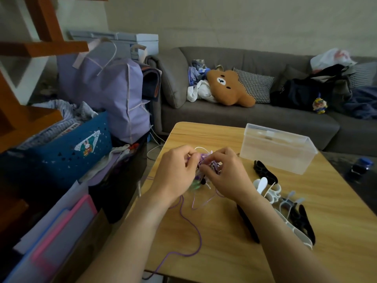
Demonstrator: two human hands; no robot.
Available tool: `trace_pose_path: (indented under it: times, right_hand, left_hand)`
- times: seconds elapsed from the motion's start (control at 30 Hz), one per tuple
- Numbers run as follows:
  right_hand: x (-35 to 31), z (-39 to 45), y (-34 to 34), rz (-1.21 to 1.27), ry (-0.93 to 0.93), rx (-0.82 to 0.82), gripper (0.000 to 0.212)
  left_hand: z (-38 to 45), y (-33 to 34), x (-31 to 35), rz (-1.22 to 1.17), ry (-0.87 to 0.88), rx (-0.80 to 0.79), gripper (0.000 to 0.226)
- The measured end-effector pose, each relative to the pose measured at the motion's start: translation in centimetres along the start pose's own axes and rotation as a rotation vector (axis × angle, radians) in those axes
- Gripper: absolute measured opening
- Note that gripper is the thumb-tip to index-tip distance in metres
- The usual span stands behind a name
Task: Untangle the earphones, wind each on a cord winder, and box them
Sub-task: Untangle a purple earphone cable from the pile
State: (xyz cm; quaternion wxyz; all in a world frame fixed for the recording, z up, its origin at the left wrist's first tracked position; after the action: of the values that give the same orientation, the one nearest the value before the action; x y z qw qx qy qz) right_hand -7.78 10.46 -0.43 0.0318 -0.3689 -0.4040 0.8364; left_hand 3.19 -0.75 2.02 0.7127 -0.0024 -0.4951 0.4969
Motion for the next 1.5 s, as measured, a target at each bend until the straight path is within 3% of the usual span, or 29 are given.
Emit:
trace_pose_path:
  times: [0.27, 0.37, 0.43, 0.57, 0.67, 0.77, 0.9, 1.0, 1.07, 1.2, 1.37, 1.5]
  right_hand:
    - [-1.1, 0.5, -0.8, -0.037, 0.029, 0.031, 0.014]
    - [-1.3, 0.3, -1.2, -0.121, 0.038, -0.024, 0.031]
    - [-1.3, 0.2, -1.5, -0.030, 0.034, -0.067, 0.037]
    - [-1.4, -0.1, -2.4, 0.056, 0.008, -0.117, 0.042]
    - [-1.4, -0.2, -2.5, -0.018, -0.036, -0.204, 0.045]
    - [-1.3, -0.1, -2.6, -0.004, -0.043, -0.162, 0.035]
    - [-1.1, 0.2, -2.8, -0.028, -0.037, -0.099, 0.024]
    - [-1.3, 0.2, -2.7, -0.057, -0.063, -0.096, 0.019]
    - [-1.4, 0.1, -2.7, -0.069, -0.075, -0.108, 0.017]
    - [-1.9, -0.2, -2.6, -0.105, -0.050, -0.130, 0.019]
    - [-2.0, -0.4, -2.8, -0.060, -0.003, -0.065, 0.012]
    - [-2.2, -0.4, -3.4, 0.010, -0.068, -0.167, 0.016]
  left_hand:
    - [-0.6, -1.7, 1.5, -0.252, 0.009, 0.235, 0.017]
    - [-0.4, -2.7, 1.0, -0.249, -0.037, 0.334, 0.020]
    - [0.2, -2.9, -0.4, -0.299, -0.198, 0.324, 0.018]
    - [0.2, -1.5, -3.3, -0.886, -0.766, 0.297, 0.021]
    - [-0.2, -1.0, -3.6, -1.025, -0.881, 0.271, 0.026]
    - [-0.2, -1.0, -3.3, -1.116, -0.891, 0.162, 0.023]
    - [-0.2, -1.0, -2.1, -0.989, -0.865, -0.172, 0.020]
    - [-1.1, -0.3, -0.9, -0.936, -0.883, -0.516, 0.045]
    - [-1.5, 0.2, -0.9, -0.825, -0.880, -0.595, 0.058]
    - [-2.1, 0.9, -0.6, -0.557, -0.778, -0.652, 0.047]
    - [-1.5, 0.9, -1.2, -0.393, -0.691, -0.434, 0.022]
    - [-1.1, 0.3, -1.1, -0.409, -0.642, -0.293, 0.013]
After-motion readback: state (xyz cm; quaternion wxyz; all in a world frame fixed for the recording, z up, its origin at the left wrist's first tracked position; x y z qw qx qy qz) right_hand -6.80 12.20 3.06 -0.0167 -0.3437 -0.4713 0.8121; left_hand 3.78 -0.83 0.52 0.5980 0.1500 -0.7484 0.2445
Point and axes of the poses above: each hand's wrist, its own z-axis towards the middle knuckle, its own y-axis out of the palm, x = y × z, the point moved 4 cm from there along z, towards the middle knuckle, and after that the axes turned 2 degrees about -z, right-handed, at the moved point
